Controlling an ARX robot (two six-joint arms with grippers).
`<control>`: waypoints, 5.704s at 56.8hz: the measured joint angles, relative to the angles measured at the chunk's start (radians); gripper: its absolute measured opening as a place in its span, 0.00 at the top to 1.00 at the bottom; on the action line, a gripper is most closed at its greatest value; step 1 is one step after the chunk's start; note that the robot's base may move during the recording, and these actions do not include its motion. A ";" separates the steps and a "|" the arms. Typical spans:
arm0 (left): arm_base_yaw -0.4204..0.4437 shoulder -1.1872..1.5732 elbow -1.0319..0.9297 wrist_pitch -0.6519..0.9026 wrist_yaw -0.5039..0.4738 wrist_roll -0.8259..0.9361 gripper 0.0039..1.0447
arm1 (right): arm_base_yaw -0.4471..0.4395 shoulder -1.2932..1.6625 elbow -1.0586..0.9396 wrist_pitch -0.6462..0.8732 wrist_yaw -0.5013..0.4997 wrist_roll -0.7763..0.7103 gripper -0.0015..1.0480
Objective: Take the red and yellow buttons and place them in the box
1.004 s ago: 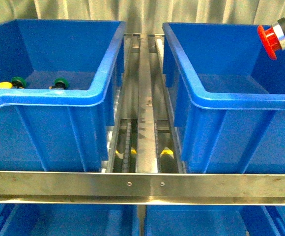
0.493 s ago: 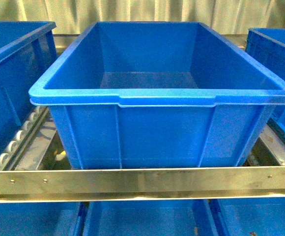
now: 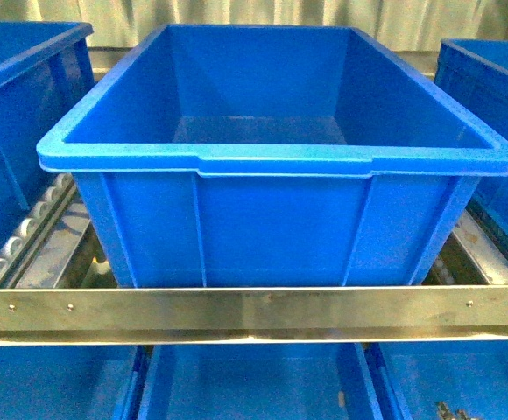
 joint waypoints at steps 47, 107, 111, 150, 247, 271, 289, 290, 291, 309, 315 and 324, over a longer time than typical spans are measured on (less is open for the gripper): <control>0.000 0.000 0.000 0.000 0.000 0.000 0.07 | -0.256 0.913 0.930 -0.282 -0.086 -0.112 0.64; 0.000 0.000 0.000 0.000 0.000 0.000 0.07 | -0.006 0.095 0.189 -0.125 0.019 -0.224 0.06; 0.000 0.000 0.000 0.000 0.000 0.000 0.07 | 0.068 -0.016 0.059 -0.120 0.085 -0.220 0.06; 0.000 0.000 0.000 0.000 0.000 0.000 0.07 | 0.492 -1.211 -0.832 -0.612 0.071 -0.412 0.90; 0.000 0.000 0.000 0.000 0.000 0.000 0.07 | 0.072 -1.424 -0.997 -0.628 -0.330 -0.417 0.34; 0.000 0.000 0.000 0.000 0.000 0.000 0.07 | 0.072 -1.424 -0.997 -0.628 -0.330 -0.417 0.06; 0.000 0.000 0.000 0.000 0.002 0.000 0.07 | 0.072 -1.425 -0.997 -0.628 -0.326 -0.417 0.06; 0.000 0.000 0.000 0.000 0.002 0.001 0.07 | 0.072 -1.425 -0.997 -0.628 -0.327 -0.417 0.06; 0.000 0.000 0.000 0.000 0.002 0.001 0.07 | 0.072 -1.425 -0.997 -0.628 -0.327 -0.417 0.06; 0.001 0.000 0.000 0.000 0.000 0.000 0.07 | 0.072 -1.426 -0.997 -0.628 -0.330 -0.417 0.06; 0.001 0.000 0.000 0.000 -0.005 0.000 0.07 | 0.072 -1.427 -0.998 -0.628 -0.332 -0.417 0.06; 0.001 0.000 0.000 -0.001 -0.006 0.000 0.07 | 0.069 -1.428 -0.998 -0.628 -0.338 -0.417 0.06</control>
